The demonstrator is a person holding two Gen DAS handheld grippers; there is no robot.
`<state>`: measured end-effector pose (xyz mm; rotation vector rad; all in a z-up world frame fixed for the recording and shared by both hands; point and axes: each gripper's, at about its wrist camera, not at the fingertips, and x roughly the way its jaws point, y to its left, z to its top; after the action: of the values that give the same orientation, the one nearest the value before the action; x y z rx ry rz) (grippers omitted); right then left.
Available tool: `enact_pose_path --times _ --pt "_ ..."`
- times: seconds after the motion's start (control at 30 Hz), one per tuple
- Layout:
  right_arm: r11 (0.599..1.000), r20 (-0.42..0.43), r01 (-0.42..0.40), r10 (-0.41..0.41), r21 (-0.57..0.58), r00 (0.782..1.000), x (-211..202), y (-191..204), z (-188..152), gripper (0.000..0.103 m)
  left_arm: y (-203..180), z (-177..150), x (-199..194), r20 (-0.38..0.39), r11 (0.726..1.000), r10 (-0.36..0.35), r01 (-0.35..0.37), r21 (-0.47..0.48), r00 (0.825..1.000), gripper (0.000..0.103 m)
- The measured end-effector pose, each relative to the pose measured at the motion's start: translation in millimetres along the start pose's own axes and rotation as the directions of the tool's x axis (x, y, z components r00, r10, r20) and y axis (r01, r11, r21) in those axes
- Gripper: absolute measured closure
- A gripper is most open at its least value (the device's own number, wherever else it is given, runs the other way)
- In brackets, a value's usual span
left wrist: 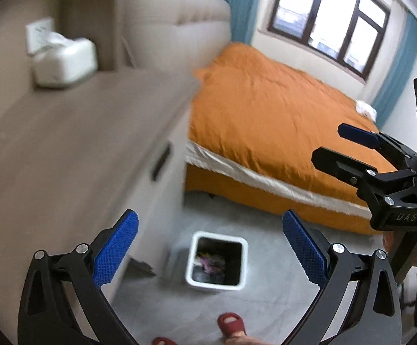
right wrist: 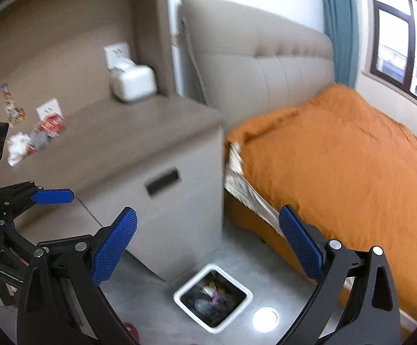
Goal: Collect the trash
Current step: 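Move both tools back over the desk toward the remaining trash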
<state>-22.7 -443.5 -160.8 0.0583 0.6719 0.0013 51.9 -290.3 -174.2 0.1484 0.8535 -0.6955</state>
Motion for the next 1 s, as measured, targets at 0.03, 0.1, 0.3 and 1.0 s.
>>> enact_pose_path --times 0.03,0.1,0.3,1.0 --pt "1.000 0.014 -0.011 0.011 -0.010 1.000 -2.8 7.6 5.9 0.005 8.9 3.2 -15.4 0.018 1.000 0.019 -0.018 -0.014 1.000 0.005" --pt "0.998 0.044 -0.050 0.052 -0.044 0.998 -5.2 29.2 20.5 0.005 21.5 6.2 -35.1 0.045 0.998 0.052 -0.051 -0.029 0.998 0.005" --pt "0.983 0.099 -0.151 0.161 -0.106 0.982 -6.1 82.9 58.7 0.005 64.2 8.9 -98.0 0.109 0.982 0.182 -0.174 -0.075 0.977 0.005" --pt "0.883 0.016 -0.371 0.391 -0.287 0.920 63.6 306.8 95.1 0.005 282.4 -61.3 -216.7 0.113 0.838 0.480 -0.417 -0.352 0.870 0.005"
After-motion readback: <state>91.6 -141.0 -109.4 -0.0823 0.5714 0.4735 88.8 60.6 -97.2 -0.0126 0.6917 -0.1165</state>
